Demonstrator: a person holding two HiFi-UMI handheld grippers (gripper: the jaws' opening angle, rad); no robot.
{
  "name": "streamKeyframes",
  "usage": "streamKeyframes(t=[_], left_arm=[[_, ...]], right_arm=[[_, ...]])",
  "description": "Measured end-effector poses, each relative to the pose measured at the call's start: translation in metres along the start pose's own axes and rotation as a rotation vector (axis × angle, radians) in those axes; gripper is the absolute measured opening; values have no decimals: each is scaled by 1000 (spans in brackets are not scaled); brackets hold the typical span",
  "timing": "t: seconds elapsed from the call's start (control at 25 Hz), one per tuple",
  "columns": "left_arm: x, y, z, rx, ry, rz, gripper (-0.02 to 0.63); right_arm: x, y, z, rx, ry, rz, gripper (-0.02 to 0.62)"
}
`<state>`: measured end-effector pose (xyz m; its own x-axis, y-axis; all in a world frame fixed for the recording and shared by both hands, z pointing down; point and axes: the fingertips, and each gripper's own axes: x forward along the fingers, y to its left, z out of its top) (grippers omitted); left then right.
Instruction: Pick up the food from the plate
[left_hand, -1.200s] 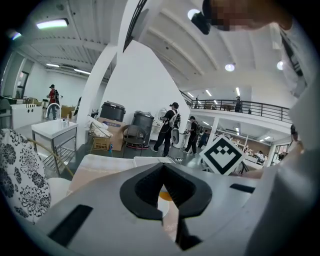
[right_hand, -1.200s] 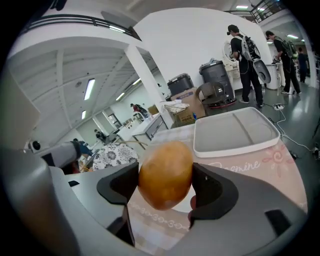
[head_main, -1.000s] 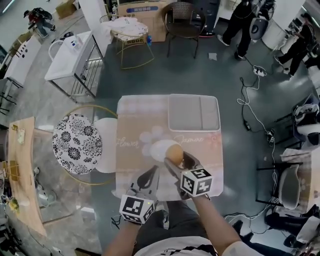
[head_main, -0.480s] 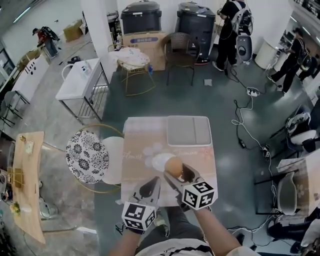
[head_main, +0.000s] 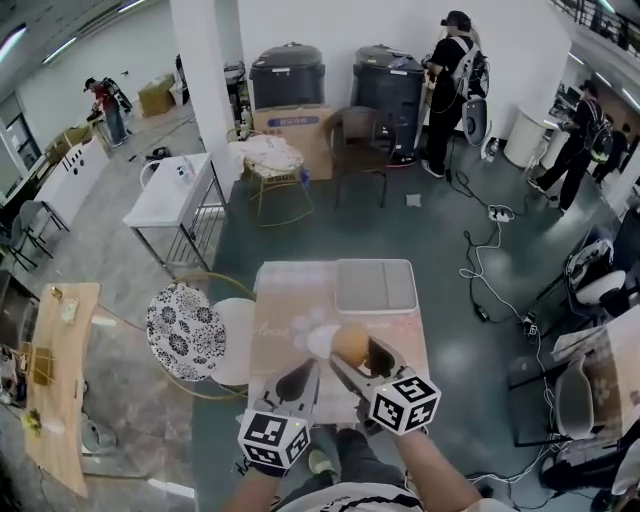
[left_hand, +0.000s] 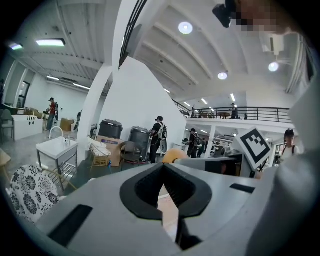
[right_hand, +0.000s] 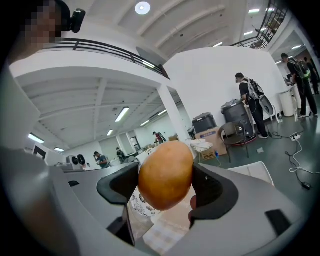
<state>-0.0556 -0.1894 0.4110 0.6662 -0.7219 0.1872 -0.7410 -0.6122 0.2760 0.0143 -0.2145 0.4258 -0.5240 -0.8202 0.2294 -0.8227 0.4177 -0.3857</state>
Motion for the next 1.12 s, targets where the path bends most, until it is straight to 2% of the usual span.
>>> streamKeyframes(t=[0.56,1.12], left_arm=[[-17,-23,42,49,-62,-33,6],[-22,-32,49,71,-80,-47,6]], right_arm=[[-30,41,40,-66,-84,29,311],[-40,53,47,-114,-91,22,311]])
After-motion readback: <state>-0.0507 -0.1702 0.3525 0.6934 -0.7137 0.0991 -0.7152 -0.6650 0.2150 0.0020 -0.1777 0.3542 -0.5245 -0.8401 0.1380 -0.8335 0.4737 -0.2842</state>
